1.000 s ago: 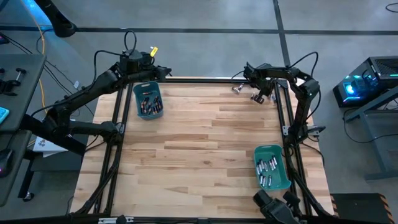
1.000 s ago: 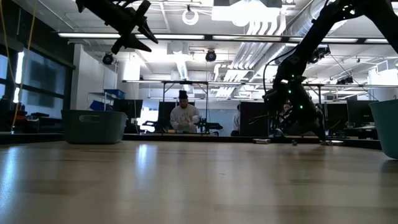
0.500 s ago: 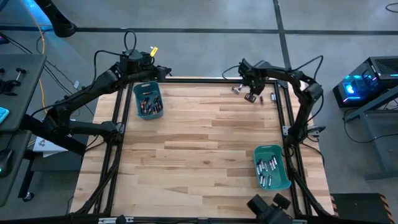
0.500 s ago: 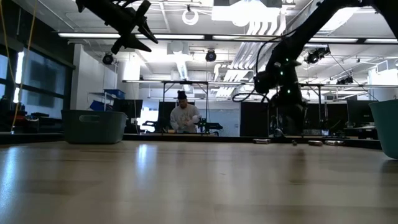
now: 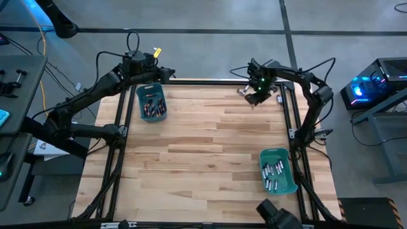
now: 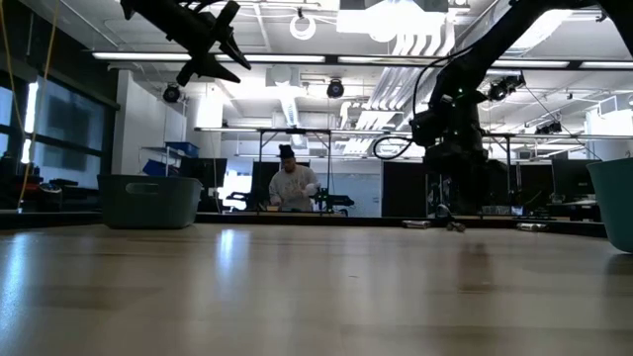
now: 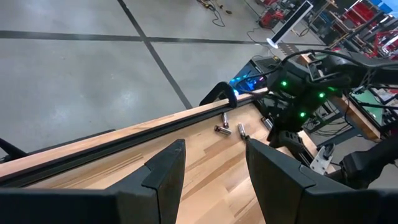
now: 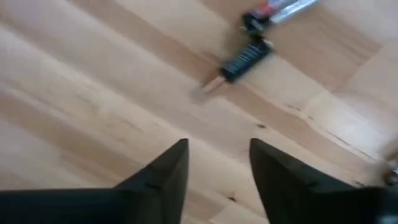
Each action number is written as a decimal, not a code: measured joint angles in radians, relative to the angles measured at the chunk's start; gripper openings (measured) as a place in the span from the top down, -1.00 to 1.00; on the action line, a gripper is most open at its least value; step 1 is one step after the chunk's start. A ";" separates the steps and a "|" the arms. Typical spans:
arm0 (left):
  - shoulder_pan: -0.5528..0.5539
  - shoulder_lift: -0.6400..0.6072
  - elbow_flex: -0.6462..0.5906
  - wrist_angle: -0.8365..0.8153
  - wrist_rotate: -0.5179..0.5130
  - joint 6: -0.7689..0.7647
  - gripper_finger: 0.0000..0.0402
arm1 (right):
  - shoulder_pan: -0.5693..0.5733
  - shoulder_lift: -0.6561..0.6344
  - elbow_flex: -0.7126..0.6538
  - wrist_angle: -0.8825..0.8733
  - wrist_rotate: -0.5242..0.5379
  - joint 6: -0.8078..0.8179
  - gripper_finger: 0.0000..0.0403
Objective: Sort batteries
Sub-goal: Put the black battery into the blue bin
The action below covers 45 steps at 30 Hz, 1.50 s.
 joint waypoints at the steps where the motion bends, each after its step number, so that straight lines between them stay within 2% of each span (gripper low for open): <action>1: 0.000 0.000 0.000 0.000 0.000 0.000 0.20 | 0.010 0.001 0.000 0.007 0.026 0.022 0.16; 5: 0.000 0.000 0.000 -0.003 0.000 0.007 0.20 | 0.030 0.002 -0.021 0.124 0.076 0.110 0.04; 15: 0.000 0.000 0.000 -0.004 0.000 0.026 0.20 | 0.026 0.012 -0.052 0.378 0.095 0.347 0.02; 22: 0.000 0.000 0.000 -0.005 0.000 0.033 0.20 | 0.081 0.090 -0.052 0.440 0.078 0.405 0.02; 25: 0.000 0.000 0.000 -0.005 0.000 0.033 0.20 | 0.124 0.114 -0.049 0.460 0.111 0.406 0.04; 29: 0.000 0.000 0.000 -0.006 0.000 0.027 0.20 | 0.188 0.124 -0.049 0.479 0.192 0.360 0.23; 34: -0.001 0.000 0.000 -0.006 0.000 0.026 0.20 | 0.241 0.125 -0.048 0.484 0.191 0.237 0.72; 37: -0.001 0.000 0.000 -0.006 0.000 0.026 0.20 | 0.268 0.123 -0.042 0.502 0.060 0.189 0.91; 41: -0.001 0.000 0.000 -0.006 0.000 0.026 0.20 | 0.318 0.120 0.008 0.587 -0.194 0.210 0.87; 45: -0.001 0.005 0.000 -0.007 0.000 0.026 0.20 | 0.353 0.079 0.113 0.778 -0.397 0.244 0.91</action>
